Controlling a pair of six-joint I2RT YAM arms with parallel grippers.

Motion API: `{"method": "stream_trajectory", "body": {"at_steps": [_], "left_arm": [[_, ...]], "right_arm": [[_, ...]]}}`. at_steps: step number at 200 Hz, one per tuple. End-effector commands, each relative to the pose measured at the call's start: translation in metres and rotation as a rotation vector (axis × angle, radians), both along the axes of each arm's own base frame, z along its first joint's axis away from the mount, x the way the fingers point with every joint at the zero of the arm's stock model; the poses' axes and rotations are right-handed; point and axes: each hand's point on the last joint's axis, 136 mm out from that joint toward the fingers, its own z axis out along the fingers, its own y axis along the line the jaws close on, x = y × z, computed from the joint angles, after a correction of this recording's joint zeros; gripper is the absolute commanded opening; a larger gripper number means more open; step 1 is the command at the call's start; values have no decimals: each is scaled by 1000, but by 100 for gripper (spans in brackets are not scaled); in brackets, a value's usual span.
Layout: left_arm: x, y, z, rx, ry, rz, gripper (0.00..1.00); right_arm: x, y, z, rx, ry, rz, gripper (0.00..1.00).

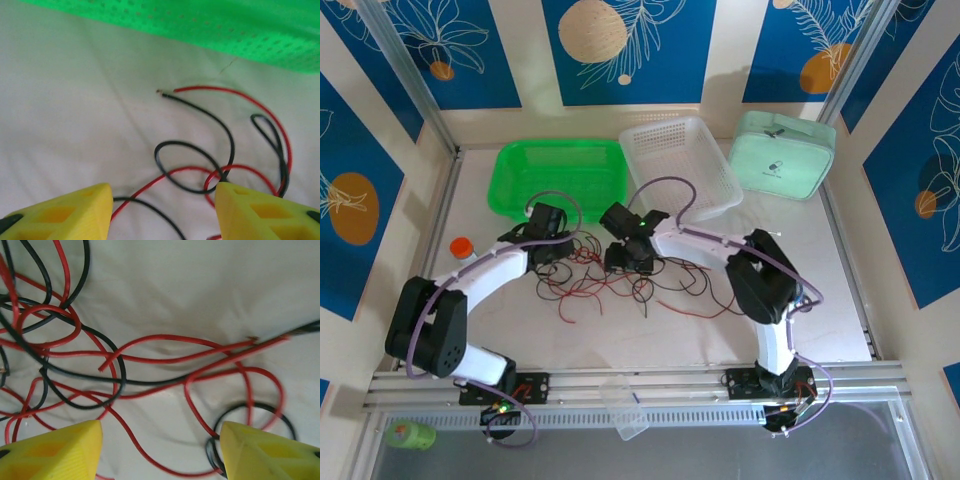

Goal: Untangle the cables

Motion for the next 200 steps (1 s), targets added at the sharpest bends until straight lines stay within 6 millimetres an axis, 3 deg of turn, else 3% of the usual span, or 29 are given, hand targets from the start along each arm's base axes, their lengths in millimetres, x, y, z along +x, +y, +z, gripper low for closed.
{"method": "stream_trajectory", "body": {"at_steps": [1, 29, 68, 107, 133, 162, 180, 200], "left_arm": [[20, -13, 7, -54, -71, -40, 55], [23, -9, -1, -43, -54, -19, 55], [25, -9, -19, -23, 22, -18, 58], [24, -18, -48, -30, 97, -35, 67], [24, -24, -53, -18, 103, -46, 74], [28, -31, -57, 38, 119, -72, 77], [25, -31, -71, 88, 171, -79, 66], [16, -26, -84, 135, 224, -60, 35]], "right_arm": [[8, 4, -8, 0, 36, -50, 63], [11, -16, -38, -96, 79, -75, 57], [-16, -60, -71, -252, 127, -72, 45], [-35, -113, -74, -404, 103, -74, 12], [-34, -132, -70, -456, 68, -42, 3], [-25, -133, -65, -460, 37, 11, 0], [-21, -132, -62, -459, 25, 25, 0], [-21, -132, -57, -456, 17, 27, 0]]}}
